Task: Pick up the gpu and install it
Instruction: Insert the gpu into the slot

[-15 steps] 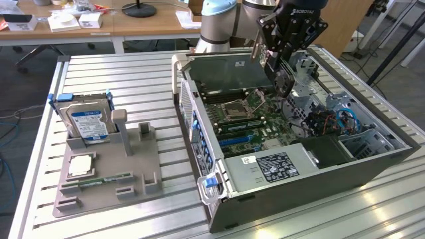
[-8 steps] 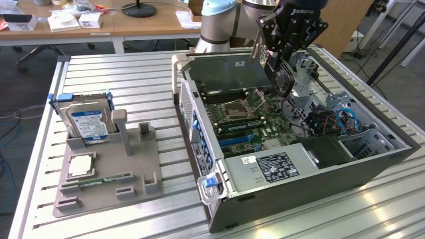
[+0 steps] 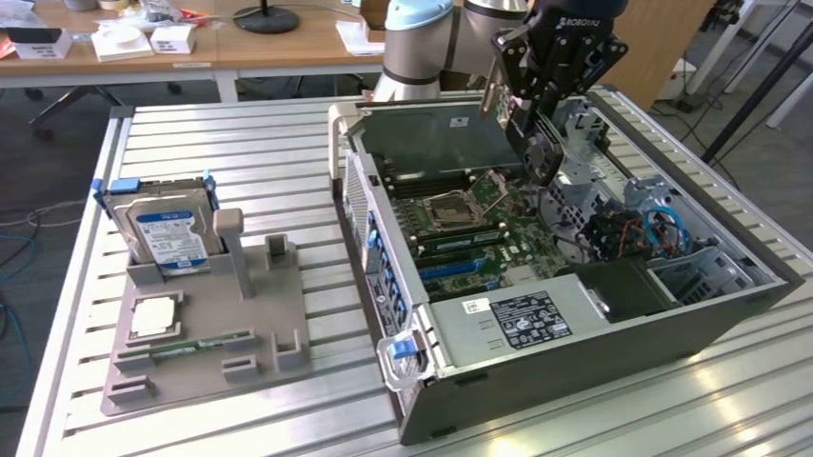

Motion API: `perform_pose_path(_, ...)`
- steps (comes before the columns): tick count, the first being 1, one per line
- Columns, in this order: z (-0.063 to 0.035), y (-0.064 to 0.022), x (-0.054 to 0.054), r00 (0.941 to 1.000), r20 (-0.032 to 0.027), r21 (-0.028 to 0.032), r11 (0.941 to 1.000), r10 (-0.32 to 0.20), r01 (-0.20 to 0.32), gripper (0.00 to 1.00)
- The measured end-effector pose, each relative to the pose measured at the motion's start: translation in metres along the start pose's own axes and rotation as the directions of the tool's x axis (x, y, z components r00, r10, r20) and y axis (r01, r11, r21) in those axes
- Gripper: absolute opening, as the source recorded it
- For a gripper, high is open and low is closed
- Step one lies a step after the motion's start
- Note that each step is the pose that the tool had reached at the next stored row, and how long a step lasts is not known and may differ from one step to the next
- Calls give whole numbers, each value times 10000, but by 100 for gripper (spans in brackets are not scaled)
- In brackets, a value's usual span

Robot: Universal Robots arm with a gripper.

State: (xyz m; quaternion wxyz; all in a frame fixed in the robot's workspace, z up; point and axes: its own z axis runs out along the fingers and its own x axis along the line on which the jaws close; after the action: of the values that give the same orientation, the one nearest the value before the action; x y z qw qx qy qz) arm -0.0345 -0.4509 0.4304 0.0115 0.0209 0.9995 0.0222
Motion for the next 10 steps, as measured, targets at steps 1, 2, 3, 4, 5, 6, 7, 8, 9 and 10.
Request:
perform_pose_path(1,0,0,0,10000,-2,0,10000,-22,22,26)
perform_pose_path(2,0,0,0,10000,-4,-1,10000,-82,82,26)
perform_pose_path(3,0,0,1,9998,-9,-3,9998,-187,187,26)
perform_pose_path(4,0,0,0,9995,-15,-8,9995,-330,330,26)
perform_pose_path(5,1,0,0,9987,-23,-12,9987,-503,503,26)
perform_pose_path(6,1,0,0,9977,-30,-17,9977,-672,672,26)
perform_pose_path(7,2,0,0,9964,-37,-22,9964,-851,851,26)
perform_pose_path(8,2,0,0,9947,-46,-25,9947,-1030,1030,26)
perform_pose_path(9,2,0,0,9926,-54,-30,9927,-1209,1209,26)
perform_pose_path(10,3,0,0,9903,-61,-35,9903,-1386,1386,26)
